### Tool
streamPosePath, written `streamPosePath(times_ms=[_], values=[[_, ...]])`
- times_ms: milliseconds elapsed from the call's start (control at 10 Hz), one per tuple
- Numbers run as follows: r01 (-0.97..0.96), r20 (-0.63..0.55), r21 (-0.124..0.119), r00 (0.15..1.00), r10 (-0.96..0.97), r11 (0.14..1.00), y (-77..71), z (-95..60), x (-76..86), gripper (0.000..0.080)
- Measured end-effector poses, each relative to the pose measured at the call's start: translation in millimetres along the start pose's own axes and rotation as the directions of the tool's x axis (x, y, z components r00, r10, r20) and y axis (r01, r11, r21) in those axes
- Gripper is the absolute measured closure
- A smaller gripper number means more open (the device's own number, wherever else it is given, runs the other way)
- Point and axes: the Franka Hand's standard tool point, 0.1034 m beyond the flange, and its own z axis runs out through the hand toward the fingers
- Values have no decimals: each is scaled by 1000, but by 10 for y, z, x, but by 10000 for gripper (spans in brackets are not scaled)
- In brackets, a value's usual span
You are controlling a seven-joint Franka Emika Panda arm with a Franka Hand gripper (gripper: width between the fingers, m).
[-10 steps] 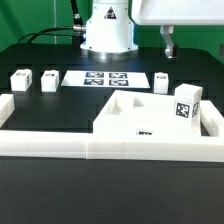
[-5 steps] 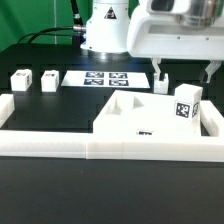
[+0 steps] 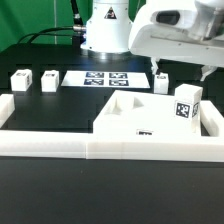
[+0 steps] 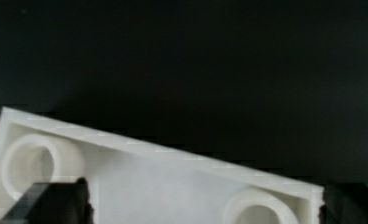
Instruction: Assemble square table
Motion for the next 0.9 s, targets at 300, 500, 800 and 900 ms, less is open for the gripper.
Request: streamPosePath(times_ms=[300, 500, 800, 900], values=[[-92, 303, 116, 951, 53, 989, 89, 214, -343, 151], [-113, 406, 103, 912, 62, 988, 160, 271, -401, 151], [-116, 385, 106, 921, 66, 988, 175, 262, -328, 151], [-118, 387, 105, 920, 69, 987, 179, 273, -329, 151]])
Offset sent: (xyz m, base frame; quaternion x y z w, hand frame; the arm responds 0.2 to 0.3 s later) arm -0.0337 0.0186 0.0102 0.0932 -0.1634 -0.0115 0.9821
